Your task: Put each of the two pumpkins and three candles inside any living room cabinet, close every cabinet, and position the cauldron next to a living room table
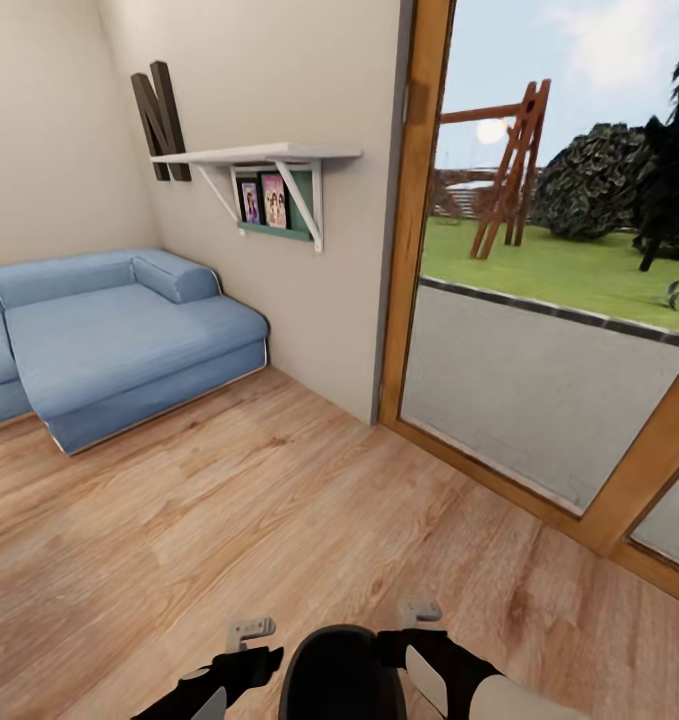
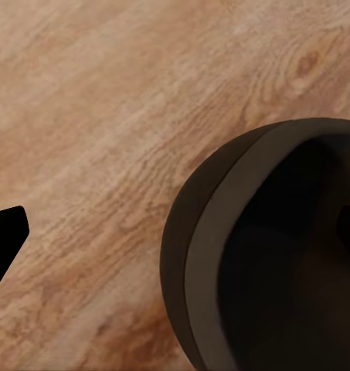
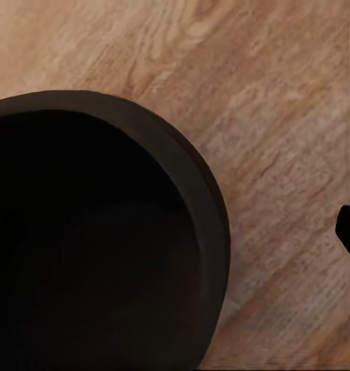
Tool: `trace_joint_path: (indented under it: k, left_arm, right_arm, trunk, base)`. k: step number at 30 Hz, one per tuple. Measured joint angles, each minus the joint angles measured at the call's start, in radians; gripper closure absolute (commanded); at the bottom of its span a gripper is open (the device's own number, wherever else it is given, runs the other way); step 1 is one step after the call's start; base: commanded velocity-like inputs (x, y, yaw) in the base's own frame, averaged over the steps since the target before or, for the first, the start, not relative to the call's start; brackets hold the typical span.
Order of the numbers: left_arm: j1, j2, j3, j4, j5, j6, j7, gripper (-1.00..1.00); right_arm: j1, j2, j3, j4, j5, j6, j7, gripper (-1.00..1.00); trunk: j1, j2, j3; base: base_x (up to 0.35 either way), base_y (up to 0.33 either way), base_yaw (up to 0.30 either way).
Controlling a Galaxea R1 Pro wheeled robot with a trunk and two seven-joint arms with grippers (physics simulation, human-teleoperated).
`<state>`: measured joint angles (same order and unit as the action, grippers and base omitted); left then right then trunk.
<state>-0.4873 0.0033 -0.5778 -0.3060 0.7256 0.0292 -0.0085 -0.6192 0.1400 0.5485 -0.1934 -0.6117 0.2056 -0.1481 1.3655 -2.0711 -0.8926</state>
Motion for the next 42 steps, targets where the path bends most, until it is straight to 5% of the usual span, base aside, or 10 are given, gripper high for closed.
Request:
trace_joint_path:
  k: [11, 16, 21, 37, 42]
  left_arm:
    - [0.000, -0.012, 0.003, 0.000, -0.015, -0.001, 0.002, -1.00]
    - [0.000, -0.043, -0.015, 0.001, -0.031, -0.001, 0.006, -1.00]
    - [0.000, -0.050, -0.020, 0.018, -0.051, -0.003, 0.075, -1.00]
    - [0.000, -0.061, -0.022, 0.033, -0.053, -0.028, 0.108, -1.00]
    - [0.000, -0.081, -0.052, 0.033, -0.052, -0.028, 0.108, -1.00]
  right_arm:
    - [0.000, 0.002, 0.000, 0.037, 0.002, -0.030, 0.001, -1.00]
    - [0.000, 0.002, 0.000, 0.038, 0.002, -0.032, 0.001, -1.00]
    - [0.000, 0.002, 0.000, 0.038, 0.002, -0.033, 0.002, -1.00]
    - [0.000, 0.003, 0.001, 0.041, 0.008, -0.046, 0.003, -1.00]
    - [0.000, 0.003, 0.001, 0.041, 0.008, -0.045, 0.003, -1.00]
  trunk:
    - [0.042, -0.077, -0.034]
    - [0.061, -0.112, -0.050]
    - [0.081, -0.147, -0.066]
    - [0.142, -0.259, -0.116]
    - [0.161, -0.294, -0.132]
  base:
    - [0.000, 0.000, 0.000]
    - [0.000, 0.000, 0.000]
    - [0.000, 0.000, 0.000]
    - [0.000, 0.000, 0.000]
    - [0.000, 0.000, 0.000]
